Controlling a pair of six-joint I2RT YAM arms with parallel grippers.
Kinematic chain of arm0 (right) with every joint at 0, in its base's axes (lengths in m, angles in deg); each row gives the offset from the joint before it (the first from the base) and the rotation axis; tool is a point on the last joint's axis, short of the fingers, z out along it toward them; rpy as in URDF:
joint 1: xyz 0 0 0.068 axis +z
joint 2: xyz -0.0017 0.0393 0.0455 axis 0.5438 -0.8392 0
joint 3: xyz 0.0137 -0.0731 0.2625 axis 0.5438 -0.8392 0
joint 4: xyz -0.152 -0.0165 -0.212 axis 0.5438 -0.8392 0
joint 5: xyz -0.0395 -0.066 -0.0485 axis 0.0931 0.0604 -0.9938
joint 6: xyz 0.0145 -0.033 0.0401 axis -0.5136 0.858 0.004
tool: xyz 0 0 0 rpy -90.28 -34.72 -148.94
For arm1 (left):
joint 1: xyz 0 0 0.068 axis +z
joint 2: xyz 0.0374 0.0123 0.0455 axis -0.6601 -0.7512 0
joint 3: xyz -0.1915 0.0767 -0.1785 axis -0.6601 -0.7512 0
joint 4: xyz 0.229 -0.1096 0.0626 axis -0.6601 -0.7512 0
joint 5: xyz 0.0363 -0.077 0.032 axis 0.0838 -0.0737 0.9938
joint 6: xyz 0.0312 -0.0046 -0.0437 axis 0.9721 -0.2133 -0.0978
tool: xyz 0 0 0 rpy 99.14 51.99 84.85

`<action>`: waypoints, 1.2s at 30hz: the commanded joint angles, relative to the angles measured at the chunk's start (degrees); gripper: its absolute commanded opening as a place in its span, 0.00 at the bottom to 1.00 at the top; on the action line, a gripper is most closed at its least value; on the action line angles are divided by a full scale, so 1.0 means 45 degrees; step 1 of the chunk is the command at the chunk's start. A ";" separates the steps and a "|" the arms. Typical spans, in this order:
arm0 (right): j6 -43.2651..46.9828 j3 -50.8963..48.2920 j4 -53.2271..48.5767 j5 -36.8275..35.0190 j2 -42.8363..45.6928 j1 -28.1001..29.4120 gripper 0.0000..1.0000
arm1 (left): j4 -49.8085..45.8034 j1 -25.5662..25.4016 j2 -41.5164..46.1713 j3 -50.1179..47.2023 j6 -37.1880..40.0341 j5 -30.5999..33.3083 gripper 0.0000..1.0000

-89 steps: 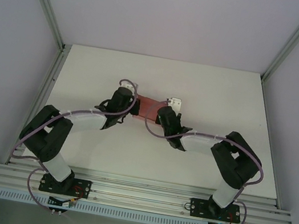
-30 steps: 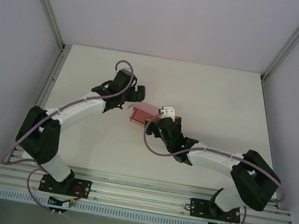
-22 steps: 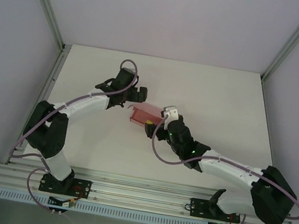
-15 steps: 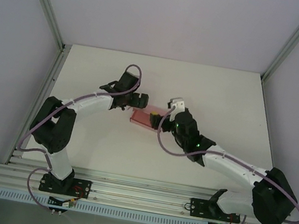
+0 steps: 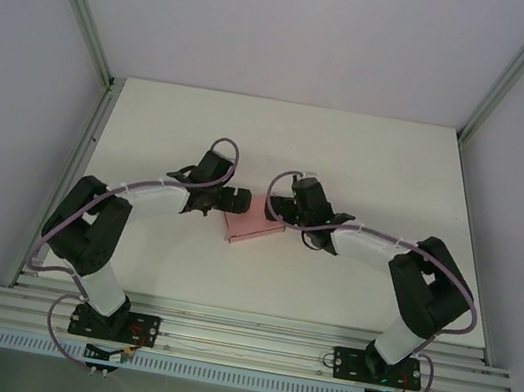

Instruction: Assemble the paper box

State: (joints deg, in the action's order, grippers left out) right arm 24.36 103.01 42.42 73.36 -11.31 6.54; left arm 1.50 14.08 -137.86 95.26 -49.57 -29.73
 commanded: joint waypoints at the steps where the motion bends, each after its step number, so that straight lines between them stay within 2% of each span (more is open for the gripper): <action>1: -0.0829 -0.0718 -0.0137 0.0195 -0.0227 0.0067 1.00 | 0.0526 0.0051 0.0432 -0.0691 -0.0365 -0.0246 0.92; 11: -0.2325 -0.2121 0.0914 0.0636 -0.1069 0.0060 1.00 | 0.1370 0.0053 0.0822 -0.1612 -0.1012 -0.0633 0.92; 16: -0.2156 -0.1856 0.0929 0.1113 -0.0248 0.0054 1.00 | 0.1340 0.0052 0.1434 -0.1224 -0.1168 -0.0759 0.95; 21: -0.1932 -0.0838 0.0007 0.0744 0.0592 0.0054 1.00 | 0.1022 0.0051 0.2447 -0.1075 -0.1936 -0.0344 1.00; 26: -0.1279 -0.0132 -0.0302 0.0462 0.0817 0.0056 1.00 | 0.0381 0.0061 0.3573 -0.1807 -0.2893 -0.0163 1.00; 31: -0.1025 0.0223 -0.0732 0.0714 0.0803 0.0040 1.00 | 0.0945 0.0072 0.4167 -0.3117 -0.3891 -0.1115 1.00; 36: -0.1086 -0.0067 -0.0715 0.0599 0.0740 0.0022 1.00 | 0.0335 0.0073 0.4263 -0.3610 -0.4175 -0.0817 0.93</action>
State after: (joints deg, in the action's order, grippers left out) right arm 18.31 102.94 40.59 76.48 -8.86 6.54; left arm 4.17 14.08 -119.43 79.92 -66.18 -32.81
